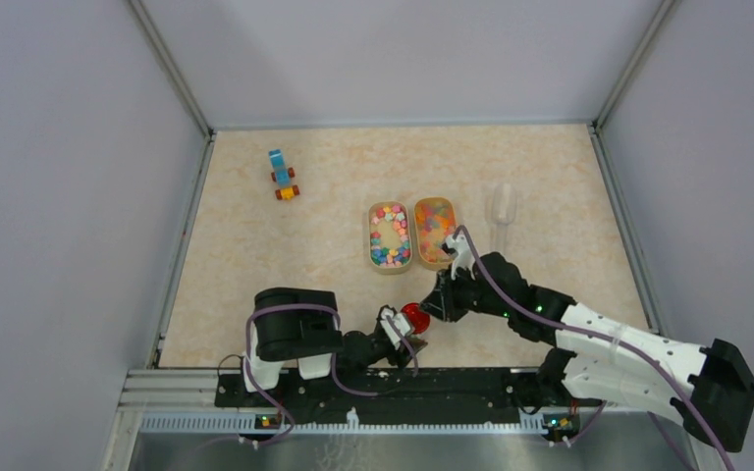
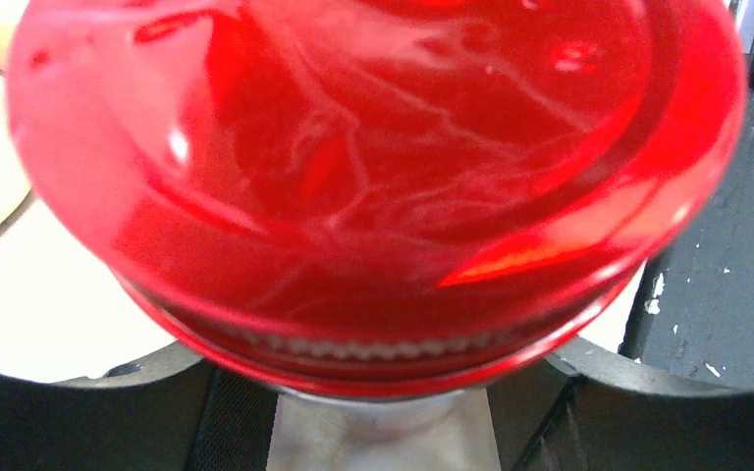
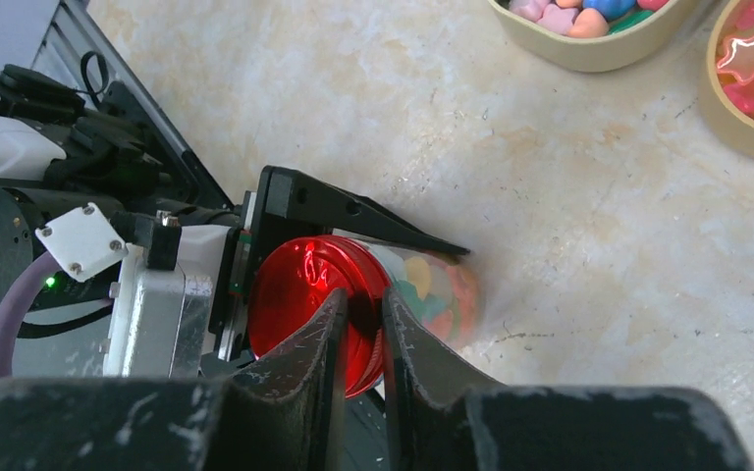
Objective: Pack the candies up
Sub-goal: Screw the bottle lid onto the packing bottle.
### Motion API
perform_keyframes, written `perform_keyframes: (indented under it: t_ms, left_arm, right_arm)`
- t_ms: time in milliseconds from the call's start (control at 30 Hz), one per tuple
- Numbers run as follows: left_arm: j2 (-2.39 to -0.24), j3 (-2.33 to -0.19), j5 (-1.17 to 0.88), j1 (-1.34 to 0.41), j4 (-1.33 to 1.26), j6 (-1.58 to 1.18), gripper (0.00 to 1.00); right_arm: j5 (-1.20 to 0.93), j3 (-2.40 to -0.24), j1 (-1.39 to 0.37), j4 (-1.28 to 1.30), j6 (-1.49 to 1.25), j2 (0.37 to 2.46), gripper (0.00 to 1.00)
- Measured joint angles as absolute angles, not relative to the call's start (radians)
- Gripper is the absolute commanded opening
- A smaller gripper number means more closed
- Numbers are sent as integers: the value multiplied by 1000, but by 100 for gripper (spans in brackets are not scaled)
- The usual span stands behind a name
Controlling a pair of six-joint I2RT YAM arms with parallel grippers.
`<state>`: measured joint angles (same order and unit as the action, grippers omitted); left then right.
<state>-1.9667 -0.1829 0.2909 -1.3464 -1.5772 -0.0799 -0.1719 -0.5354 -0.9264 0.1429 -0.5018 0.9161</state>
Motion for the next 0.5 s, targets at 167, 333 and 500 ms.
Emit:
perform_keyframes:
  t_ms: [167, 333, 500]
  left_arm:
    - [-1966, -181, 278, -1341, -1577, -80, 53]
    - [-1966, -181, 276, -1339, -1577, -83, 53]
    - [-1971, -188, 277, -1333, -1577, -84, 53]
  right_arm:
    - [-96, -478, -976, 119, -559, 837, 16]
    - [-36, -435, -1031, 160, -625, 738, 16]
    - [-63, -409, -1087, 221, -693, 677, 16]
